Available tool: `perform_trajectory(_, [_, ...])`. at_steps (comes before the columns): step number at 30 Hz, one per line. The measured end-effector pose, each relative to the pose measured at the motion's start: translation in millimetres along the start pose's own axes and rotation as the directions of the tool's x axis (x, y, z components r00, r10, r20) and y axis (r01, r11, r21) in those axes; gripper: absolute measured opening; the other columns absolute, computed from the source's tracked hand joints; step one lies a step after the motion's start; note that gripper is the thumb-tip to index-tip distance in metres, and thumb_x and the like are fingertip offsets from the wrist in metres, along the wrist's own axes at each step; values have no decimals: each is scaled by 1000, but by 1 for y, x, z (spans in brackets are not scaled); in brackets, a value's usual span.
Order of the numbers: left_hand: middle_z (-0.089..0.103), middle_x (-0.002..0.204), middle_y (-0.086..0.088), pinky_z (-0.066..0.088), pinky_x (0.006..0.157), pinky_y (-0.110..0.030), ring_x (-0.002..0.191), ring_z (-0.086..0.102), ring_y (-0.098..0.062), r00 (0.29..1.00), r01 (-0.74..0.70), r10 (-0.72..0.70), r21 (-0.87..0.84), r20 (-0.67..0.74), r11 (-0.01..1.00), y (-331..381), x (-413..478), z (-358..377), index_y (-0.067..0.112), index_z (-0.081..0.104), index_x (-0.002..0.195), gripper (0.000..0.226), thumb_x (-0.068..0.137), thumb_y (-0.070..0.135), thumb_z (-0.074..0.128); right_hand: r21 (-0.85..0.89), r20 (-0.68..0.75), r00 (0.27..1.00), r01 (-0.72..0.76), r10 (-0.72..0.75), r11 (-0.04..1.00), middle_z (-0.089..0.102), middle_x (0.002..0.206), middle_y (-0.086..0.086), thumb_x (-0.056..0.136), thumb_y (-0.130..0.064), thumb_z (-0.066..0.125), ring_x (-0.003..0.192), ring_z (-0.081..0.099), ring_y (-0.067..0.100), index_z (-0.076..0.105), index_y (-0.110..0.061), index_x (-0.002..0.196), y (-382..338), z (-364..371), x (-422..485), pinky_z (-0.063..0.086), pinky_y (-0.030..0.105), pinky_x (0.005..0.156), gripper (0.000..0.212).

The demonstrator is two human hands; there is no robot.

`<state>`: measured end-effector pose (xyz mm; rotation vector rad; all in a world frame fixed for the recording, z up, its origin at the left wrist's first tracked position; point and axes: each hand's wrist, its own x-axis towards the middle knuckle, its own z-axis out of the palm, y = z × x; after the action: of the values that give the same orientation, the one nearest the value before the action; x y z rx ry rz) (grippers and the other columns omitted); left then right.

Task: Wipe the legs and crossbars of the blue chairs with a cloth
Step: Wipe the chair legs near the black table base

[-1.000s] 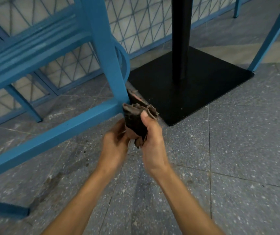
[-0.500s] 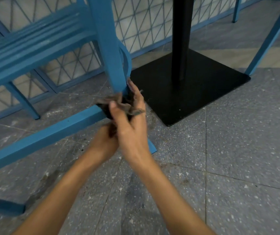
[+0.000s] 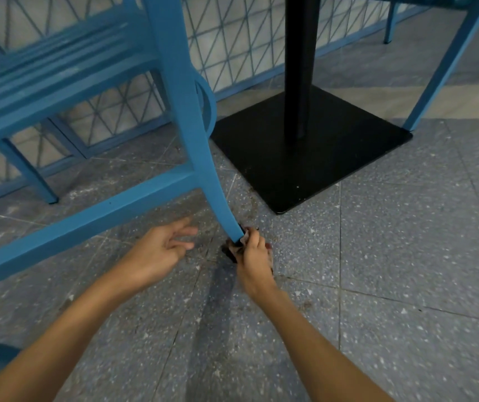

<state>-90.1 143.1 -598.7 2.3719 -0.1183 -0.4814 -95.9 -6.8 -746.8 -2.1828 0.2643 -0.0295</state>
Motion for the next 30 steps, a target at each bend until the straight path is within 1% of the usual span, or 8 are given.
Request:
perform_trajectory(5, [55,124,7,42,103,-33,109,58,-10,998,-61,60,25,18,998,1,-6,-5,19,36,142,58,90,-5,45,251,-154,967,236,-202,939,43,140,9,94,-14,55,128,45,27,27,-23,143,-55,-22,-9,42,49,104,57])
perform_trajectory(8, [54,124,5,46,94,-21,106,59,-6,993,-117,117,40,10,992,5,-19,-19,21,40,138,55,89,-4,46,345,-235,934,340,-270,875,40,145,5,94,-12,57,133,41,17,26,-16,147,-104,-51,-14,39,38,110,61])
perform_trajectory(14, [60,121,11,47,98,-26,108,58,-1,981,-194,193,97,11,976,11,-50,-53,30,54,122,44,90,1,49,118,-181,921,368,-344,922,48,139,17,90,-6,61,124,51,27,31,-5,146,-126,-92,-17,35,20,102,63])
perform_trajectory(18, [67,109,9,48,93,-19,100,61,2,976,-204,209,67,-68,977,16,-78,-77,24,62,116,34,89,6,53,-27,-213,921,328,-326,944,61,115,13,89,-3,59,100,61,25,48,-10,134,-137,-114,-28,47,26,90,47])
perform_trajectory(20, [70,99,11,49,87,-14,92,64,4,958,-224,230,52,-173,973,14,-92,-91,25,66,109,28,84,18,56,-23,-209,911,358,-354,934,63,103,6,89,-2,60,88,63,17,53,-12,125,-146,-127,-46,53,19,81,38])
perform_trajectory(22, [70,89,16,45,76,-4,86,62,9,919,-222,238,88,-314,971,5,-105,-108,29,68,102,20,85,21,62,-16,-160,855,497,-493,868,63,100,4,86,-1,63,86,64,12,54,-12,121,-164,-134,-66,51,11,78,37])
perform_trajectory(25, [67,85,19,42,70,-3,80,61,10,850,-130,191,156,-491,979,-13,-115,-128,30,66,100,20,86,17,63,-193,-4,712,689,-703,699,60,111,9,81,0,67,97,60,20,52,-11,128,-189,-125,-66,50,28,86,50])
perform_trajectory(30, [64,111,-1,47,87,-37,100,60,-19,827,37,122,270,-549,962,-50,-117,-144,21,62,116,31,85,17,61,-534,402,689,711,-603,457,53,123,15,93,-7,44,115,50,36,45,-11,130,-235,-73,-38,32,45,104,37])
